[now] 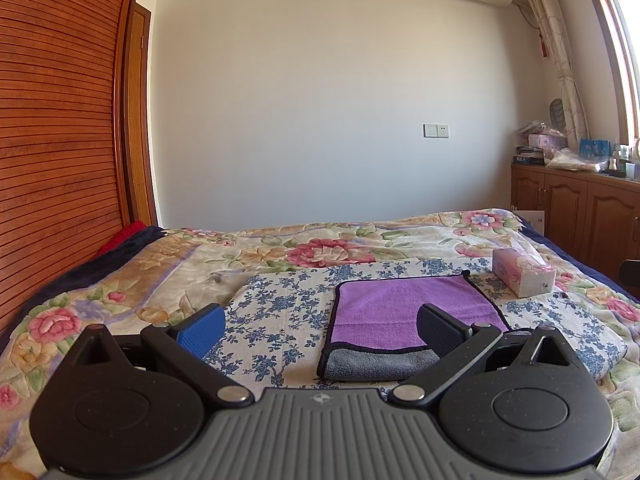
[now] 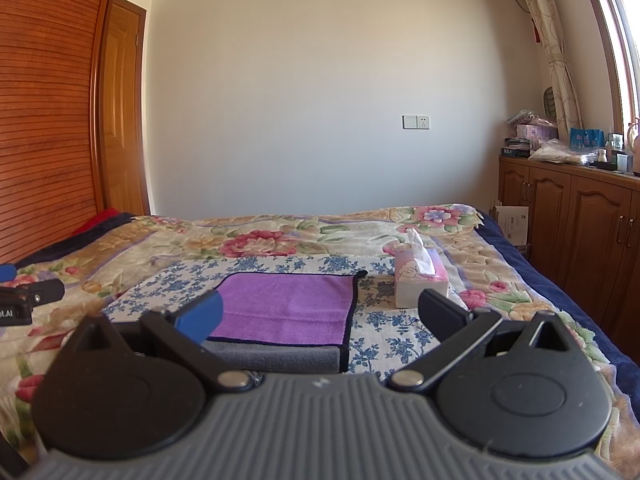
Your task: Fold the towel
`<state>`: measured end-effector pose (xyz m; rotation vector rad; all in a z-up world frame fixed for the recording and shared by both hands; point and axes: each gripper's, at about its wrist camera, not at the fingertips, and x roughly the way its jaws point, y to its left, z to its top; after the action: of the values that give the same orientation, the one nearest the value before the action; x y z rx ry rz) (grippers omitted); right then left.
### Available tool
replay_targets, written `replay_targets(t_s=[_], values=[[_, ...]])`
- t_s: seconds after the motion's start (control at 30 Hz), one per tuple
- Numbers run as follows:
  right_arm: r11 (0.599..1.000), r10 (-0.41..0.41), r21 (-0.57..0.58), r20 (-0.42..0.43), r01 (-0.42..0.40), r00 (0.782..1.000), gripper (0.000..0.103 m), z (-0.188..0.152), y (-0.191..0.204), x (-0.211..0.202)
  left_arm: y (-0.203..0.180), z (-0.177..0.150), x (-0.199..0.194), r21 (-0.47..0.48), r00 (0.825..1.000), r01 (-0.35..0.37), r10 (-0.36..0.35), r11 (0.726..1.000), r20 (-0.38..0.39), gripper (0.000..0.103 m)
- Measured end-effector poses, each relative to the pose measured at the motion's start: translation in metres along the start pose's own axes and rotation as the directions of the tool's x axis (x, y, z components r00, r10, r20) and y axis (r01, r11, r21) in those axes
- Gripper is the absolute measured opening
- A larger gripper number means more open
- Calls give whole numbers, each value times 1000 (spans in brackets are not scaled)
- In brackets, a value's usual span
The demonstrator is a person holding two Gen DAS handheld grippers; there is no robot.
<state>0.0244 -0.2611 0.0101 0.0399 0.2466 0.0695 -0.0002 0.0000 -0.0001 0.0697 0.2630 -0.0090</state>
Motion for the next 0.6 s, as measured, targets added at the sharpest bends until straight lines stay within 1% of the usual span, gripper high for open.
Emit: replay_targets(t_s=[0.6], values=[[1000, 0, -1, -1, 0, 1000, 103, 2, 2, -1, 0, 0, 0, 1, 1000, -1, 1, 1000, 0, 103]])
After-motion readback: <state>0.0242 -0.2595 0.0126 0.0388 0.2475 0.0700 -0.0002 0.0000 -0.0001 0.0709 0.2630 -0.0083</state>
